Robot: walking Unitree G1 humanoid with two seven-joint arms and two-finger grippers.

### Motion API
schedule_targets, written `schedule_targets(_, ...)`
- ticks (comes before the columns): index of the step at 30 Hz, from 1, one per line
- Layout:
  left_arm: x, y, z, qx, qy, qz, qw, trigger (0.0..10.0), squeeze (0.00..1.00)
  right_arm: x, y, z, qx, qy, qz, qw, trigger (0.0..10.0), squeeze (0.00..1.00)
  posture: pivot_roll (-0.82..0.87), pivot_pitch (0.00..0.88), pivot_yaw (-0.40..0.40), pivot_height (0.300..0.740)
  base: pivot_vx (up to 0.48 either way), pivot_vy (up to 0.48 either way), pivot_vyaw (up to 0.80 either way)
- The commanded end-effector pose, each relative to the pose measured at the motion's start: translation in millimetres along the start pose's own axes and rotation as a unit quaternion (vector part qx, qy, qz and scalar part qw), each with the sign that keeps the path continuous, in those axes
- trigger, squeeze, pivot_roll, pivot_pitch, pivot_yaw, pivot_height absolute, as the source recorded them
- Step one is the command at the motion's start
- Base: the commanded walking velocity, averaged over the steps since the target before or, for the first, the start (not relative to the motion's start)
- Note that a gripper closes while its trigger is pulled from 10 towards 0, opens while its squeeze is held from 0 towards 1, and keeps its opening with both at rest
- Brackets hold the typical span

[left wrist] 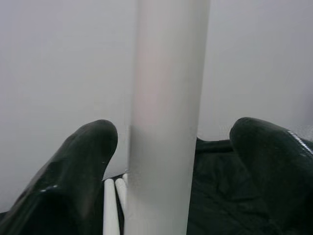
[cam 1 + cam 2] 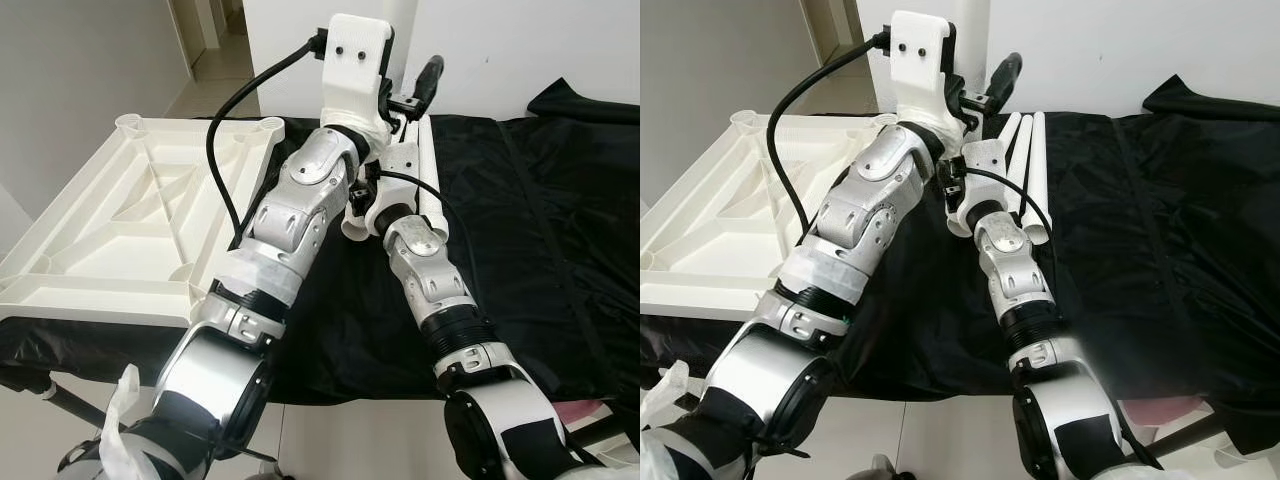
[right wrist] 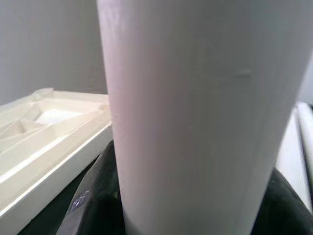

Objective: Building children table

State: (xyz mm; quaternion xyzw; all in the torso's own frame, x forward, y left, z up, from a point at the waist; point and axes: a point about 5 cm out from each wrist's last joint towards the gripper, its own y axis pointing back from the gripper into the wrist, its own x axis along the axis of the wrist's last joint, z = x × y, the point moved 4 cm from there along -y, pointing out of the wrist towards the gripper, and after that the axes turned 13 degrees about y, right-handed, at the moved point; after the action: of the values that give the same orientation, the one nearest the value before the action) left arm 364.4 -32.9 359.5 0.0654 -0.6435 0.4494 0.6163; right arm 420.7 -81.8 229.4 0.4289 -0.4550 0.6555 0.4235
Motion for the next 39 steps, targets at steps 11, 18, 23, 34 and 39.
schedule_targets(11, 5, 13.1, 1.3, -0.041, 0.037, -0.004, 0.998, 10.0, 0.0, -7, 2.5, 25.9, -0.071, -0.028, -0.02, 0.997, 10.0, 0.0, -0.01, 0.005, 0.088, 0.74, 0.0, 0.0, 0.0)
schedule_targets(18, 6, 20.0, -12.0, -0.014, 0.029, -0.002, 0.999, 10.0, 0.0, -6, 6.7, 35.3, -0.088, -0.023, -0.013, 0.996, 10.0, 0.0, -0.01, 0.005, 0.088, 0.74, 0.0, 0.0, 0.0)
schedule_targets(23, 2, 38.1, -45.0, 0.053, 0.029, -0.014, 0.998, 10.0, 0.0, -1, 21.1, 44.2, -0.108, -0.015, 0.017, 0.994, 10.0, 0.0, 0.0, 0.011, 0.087, 0.74, 0.0, 0.0, 0.0)
schedule_targets(34, -10, 70.4, -92.7, 0.157, 0.045, -0.033, 0.986, 10.0, 0.0, 11, 43.1, 53.2, -0.129, 0.01, 0.052, 0.99, 10.0, 0.0, -0.01, 0.017, 0.095, 0.74, 0.0, 0.0, 0.0)
schedule_targets(39, -17, 82.2, -99.0, 0.175, 0.034, -0.041, 0.983, 10.0, 0.0, 11, 52.1, 49.0, -0.118, 0.01, 0.066, 0.991, 10.0, 0.0, -0.01, 0.018, 0.094, 0.74, 0.0, 0.0, 0.0)
